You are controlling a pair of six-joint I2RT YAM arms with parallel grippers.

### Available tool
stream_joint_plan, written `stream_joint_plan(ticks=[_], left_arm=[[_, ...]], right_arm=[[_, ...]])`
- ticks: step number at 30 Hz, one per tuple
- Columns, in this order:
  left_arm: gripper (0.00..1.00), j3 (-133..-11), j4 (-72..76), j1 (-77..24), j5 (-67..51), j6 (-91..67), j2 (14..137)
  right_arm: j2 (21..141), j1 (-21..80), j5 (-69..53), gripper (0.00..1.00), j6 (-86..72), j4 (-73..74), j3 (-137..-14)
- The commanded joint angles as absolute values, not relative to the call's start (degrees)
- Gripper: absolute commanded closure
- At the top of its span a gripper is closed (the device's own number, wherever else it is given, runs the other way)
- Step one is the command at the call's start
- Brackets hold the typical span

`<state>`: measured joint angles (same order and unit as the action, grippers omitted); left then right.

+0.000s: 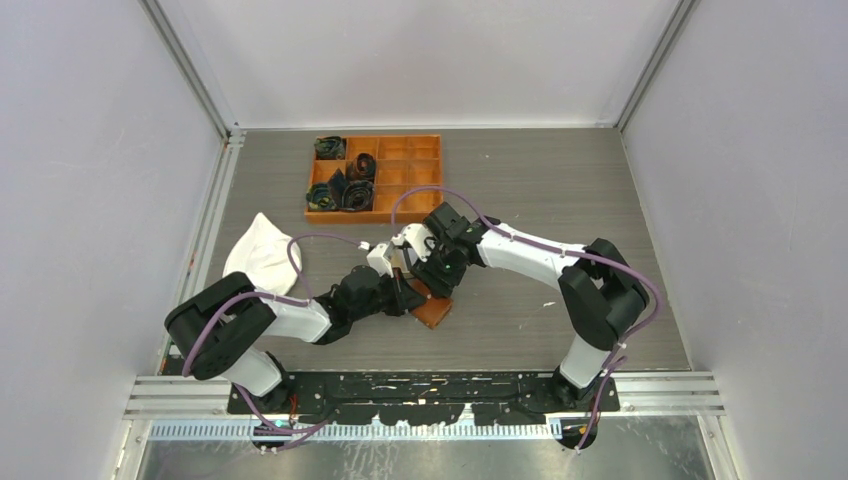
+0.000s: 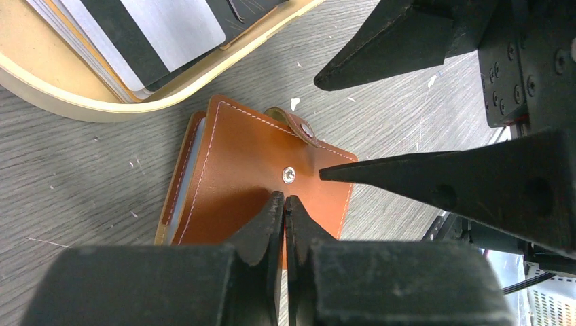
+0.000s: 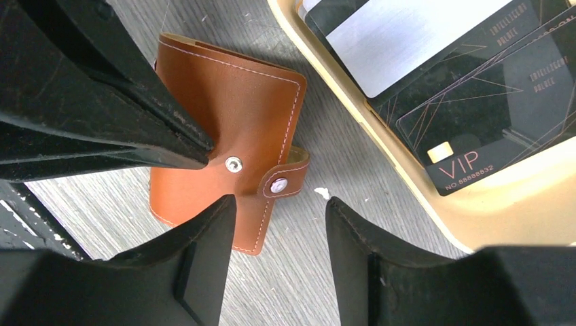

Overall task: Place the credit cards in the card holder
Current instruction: Close the card holder at the center of the board.

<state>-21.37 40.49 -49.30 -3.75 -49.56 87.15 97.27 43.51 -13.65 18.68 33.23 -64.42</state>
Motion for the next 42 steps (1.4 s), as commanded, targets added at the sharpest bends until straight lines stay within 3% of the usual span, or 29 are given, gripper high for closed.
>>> stream_joint_plan(ticks=[1, 8, 22, 42], left_arm=[[0.95, -20.56, 41.75, -49.04, -4.66, -49.66, 87.66], [0.95, -20.48, 41.84, -49.03, -4.65, -49.66, 87.74], [0.95, -20.04, 42.19, -49.07, -4.58, -49.83, 87.44], [0.95, -19.61, 45.15, -48.96, -5.84, -51.14, 88.09]], right_arm=[[97.74, 44.10, -12.58, 0.46, 17.51, 31.58, -66.85], [98.26, 44.12, -14.25, 0.58, 17.25, 31.73, -67.24], [96.58, 44.18, -12.66, 0.99, 17.89, 30.57, -66.89], [91.76, 44.26, -15.93, 0.99, 20.73, 28.56, -63.65]])
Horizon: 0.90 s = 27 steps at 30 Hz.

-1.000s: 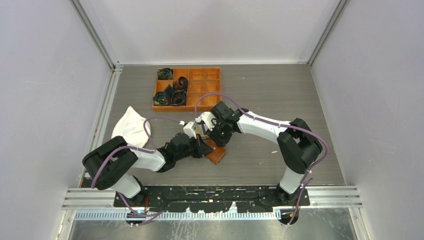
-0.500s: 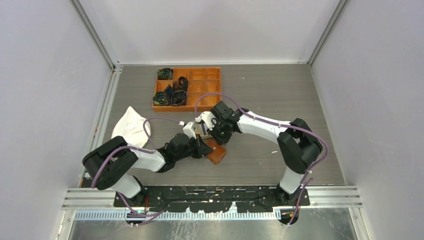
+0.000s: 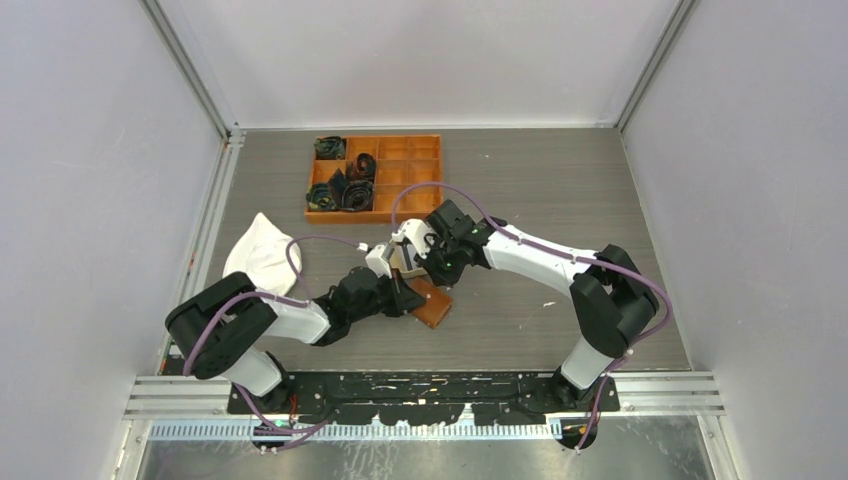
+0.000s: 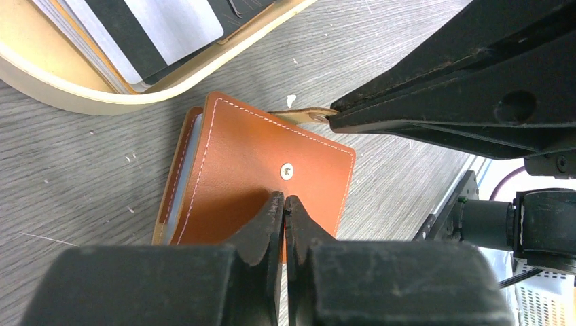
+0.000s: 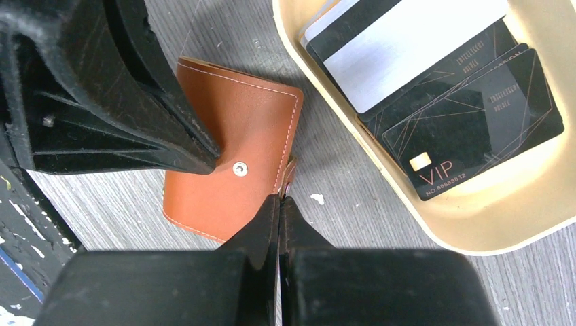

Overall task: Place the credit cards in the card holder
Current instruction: Close the card holder at the center of the board.

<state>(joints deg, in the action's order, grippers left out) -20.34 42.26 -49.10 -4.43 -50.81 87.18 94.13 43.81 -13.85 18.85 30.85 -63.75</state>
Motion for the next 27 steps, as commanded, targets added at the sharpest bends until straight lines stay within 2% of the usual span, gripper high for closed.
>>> stream_joint_plan(ticks=[1, 12, 18, 23, 27], left_arm=[[0.95, -19.53, 45.50, -48.96, -5.96, -51.23, 88.17], [0.95, -17.95, 50.76, -47.75, -7.59, -52.97, 89.76], [0.91, -16.98, 50.89, -47.18, -7.76, -53.09, 87.66], [0.84, -16.47, 46.23, -46.65, -6.34, -52.23, 83.33], [0.83, -16.80, 41.01, -46.49, -4.43, -50.64, 80.54]], right_arm=[[91.91, 44.41, -15.87, 0.99, 21.14, 28.61, -63.53], [92.83, 48.47, -10.59, 0.99, 25.88, 27.47, -61.42], [93.54, 49.56, -9.18, 0.99, 26.95, 26.82, -60.83], [94.14, 50.00, -8.53, 0.99, 27.46, 26.81, -60.82], [93.96, 50.48, -8.53, 0.99, 27.89, 26.59, -60.57]])
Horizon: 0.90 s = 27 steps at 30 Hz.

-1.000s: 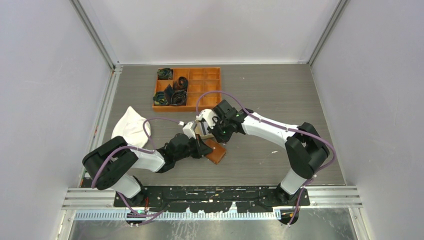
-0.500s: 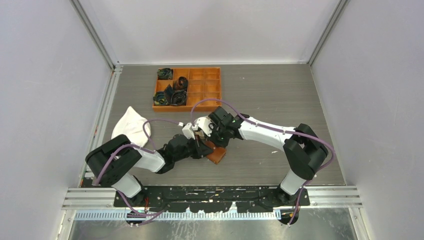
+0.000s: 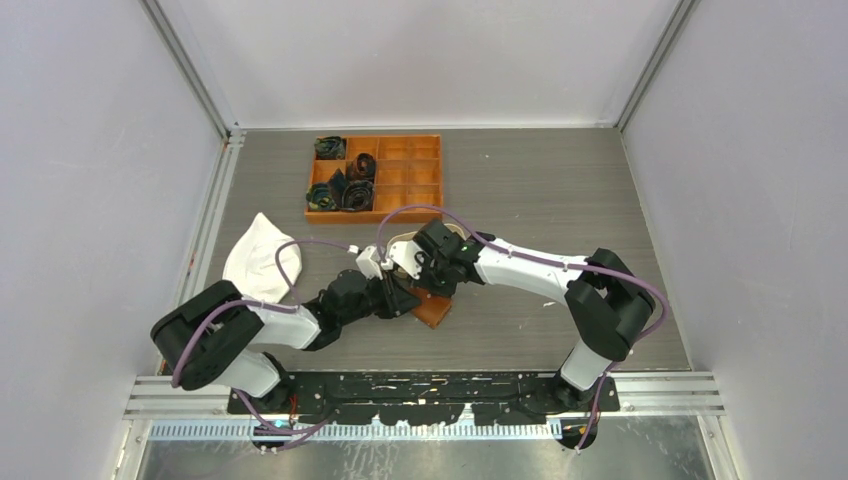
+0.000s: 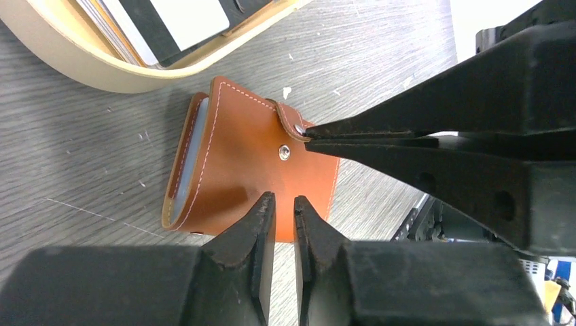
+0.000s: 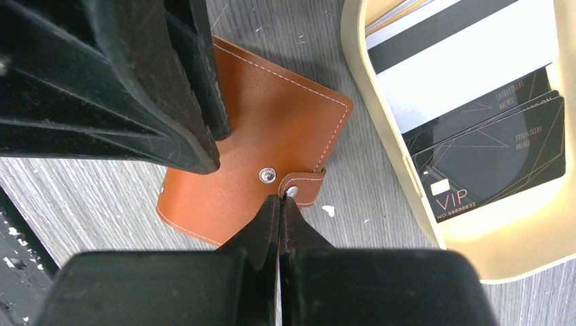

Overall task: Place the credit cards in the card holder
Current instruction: Close the card holder at the center of the board.

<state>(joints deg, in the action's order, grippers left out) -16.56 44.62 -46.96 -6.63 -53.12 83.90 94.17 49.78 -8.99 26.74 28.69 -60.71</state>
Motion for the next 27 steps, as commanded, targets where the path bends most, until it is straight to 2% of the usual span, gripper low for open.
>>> stream_joint_plan(ticks=[1, 27], left_arm=[[0.83, -17.01, 40.00, -46.42, -4.18, -50.35, 80.34], [0.88, -18.03, 41.79, -46.10, -5.63, -50.36, 84.19]], right_arm=[[93.99, 50.58, -8.53, 0.99, 28.05, 26.58, -60.49], [93.84, 55.37, -5.72, 0.99, 31.65, 25.80, -59.95]])
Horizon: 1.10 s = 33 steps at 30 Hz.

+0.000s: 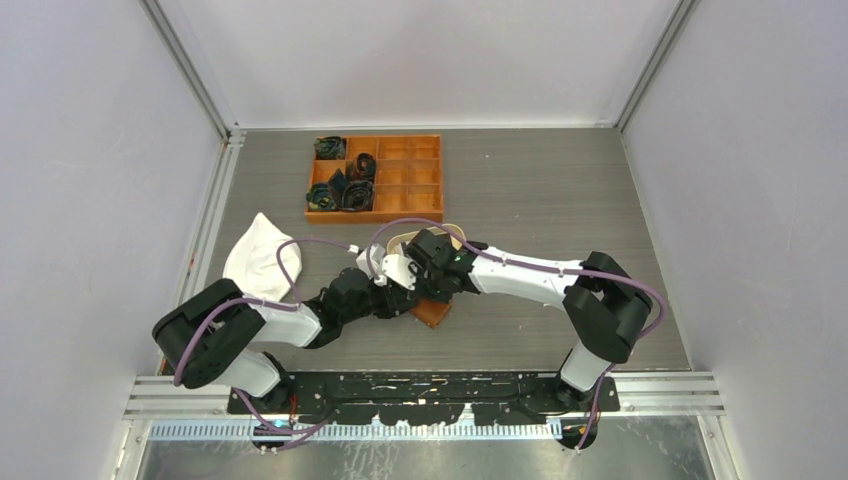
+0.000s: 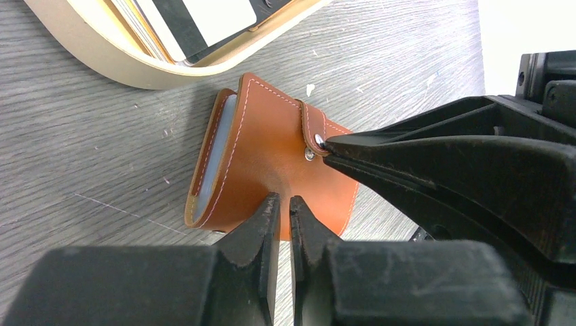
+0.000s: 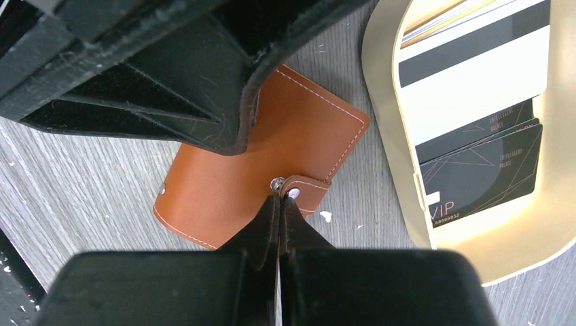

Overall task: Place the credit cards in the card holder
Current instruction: Close the card holder at the center of the board.

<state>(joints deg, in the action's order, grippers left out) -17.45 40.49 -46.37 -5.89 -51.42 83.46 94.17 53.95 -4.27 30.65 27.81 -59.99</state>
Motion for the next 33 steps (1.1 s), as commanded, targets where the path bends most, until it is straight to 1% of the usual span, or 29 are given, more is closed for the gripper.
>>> stream_joint_plan(ticks=[1, 17, 22, 23, 30, 33], left_arm=[[0.88, -18.02, 41.87, -46.06, -5.71, -50.36, 84.21], [0.90, -17.69, 44.27, -46.08, -6.58, -51.05, 85.82], [0.90, -17.07, 44.45, -46.07, -6.27, -50.98, 85.22], [0.90, -16.98, 44.47, -46.07, -6.24, -50.98, 84.99], [0.91, -16.61, 45.80, -46.10, -6.74, -51.02, 85.34], [0.91, -16.74, 46.45, -46.06, -7.15, -51.23, 85.95]], right_arm=[[93.83, 55.56, -5.68, 0.99, 31.86, 25.83, -59.90], [93.60, 59.12, -5.35, 0.99, 35.04, 27.13, -59.20], [92.24, 57.68, -4.90, 0.99, 33.96, 28.50, -60.64], [91.55, 56.36, -5.44, 0.96, 33.67, 28.79, -60.91], [86.94, 49.86, -14.16, 0.63, 31.18, 31.56, -62.08], [86.85, 47.57, -18.75, 0.53, 29.23, 32.25, -62.89]])
